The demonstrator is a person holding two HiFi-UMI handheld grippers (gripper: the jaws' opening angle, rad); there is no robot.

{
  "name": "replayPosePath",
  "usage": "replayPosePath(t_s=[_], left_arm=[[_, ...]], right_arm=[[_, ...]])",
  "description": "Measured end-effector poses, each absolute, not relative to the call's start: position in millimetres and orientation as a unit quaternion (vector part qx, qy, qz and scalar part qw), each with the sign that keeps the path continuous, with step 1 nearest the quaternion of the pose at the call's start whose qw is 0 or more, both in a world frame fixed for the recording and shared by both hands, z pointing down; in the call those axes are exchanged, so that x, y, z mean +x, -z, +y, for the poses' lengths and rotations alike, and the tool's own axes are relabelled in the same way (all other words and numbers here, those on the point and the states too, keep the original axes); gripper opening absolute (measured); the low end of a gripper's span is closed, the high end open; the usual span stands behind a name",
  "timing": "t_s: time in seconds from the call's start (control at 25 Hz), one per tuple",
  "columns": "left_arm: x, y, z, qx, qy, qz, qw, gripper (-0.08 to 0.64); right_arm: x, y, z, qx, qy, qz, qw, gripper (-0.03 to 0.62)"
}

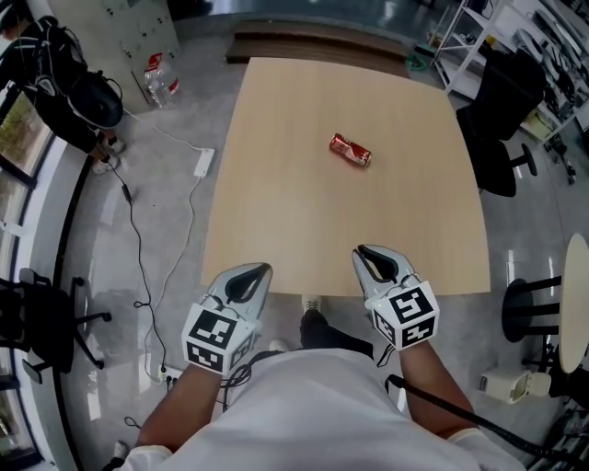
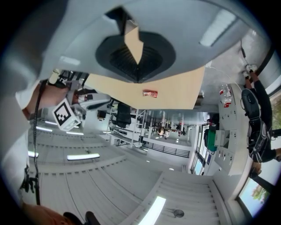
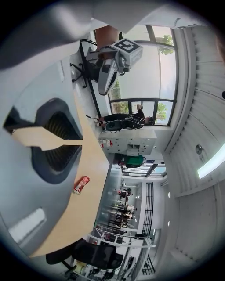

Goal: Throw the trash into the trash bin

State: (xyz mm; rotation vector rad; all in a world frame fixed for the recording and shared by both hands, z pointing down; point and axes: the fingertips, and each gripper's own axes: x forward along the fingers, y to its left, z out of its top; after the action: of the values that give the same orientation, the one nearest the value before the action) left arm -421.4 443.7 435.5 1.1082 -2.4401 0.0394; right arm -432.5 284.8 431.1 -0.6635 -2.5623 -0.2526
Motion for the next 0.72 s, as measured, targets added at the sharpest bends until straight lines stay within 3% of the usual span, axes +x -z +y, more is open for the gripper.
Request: replayPosePath(t_s=[0.72], left_arm=[[-509.3,-468.2,385.0,0.381,-0.029,-0.881,0.280,0.008]], right_arm=[[-575.3,-493.5,233.7,-0.233,0.310,-0.881,0.272,0.084]])
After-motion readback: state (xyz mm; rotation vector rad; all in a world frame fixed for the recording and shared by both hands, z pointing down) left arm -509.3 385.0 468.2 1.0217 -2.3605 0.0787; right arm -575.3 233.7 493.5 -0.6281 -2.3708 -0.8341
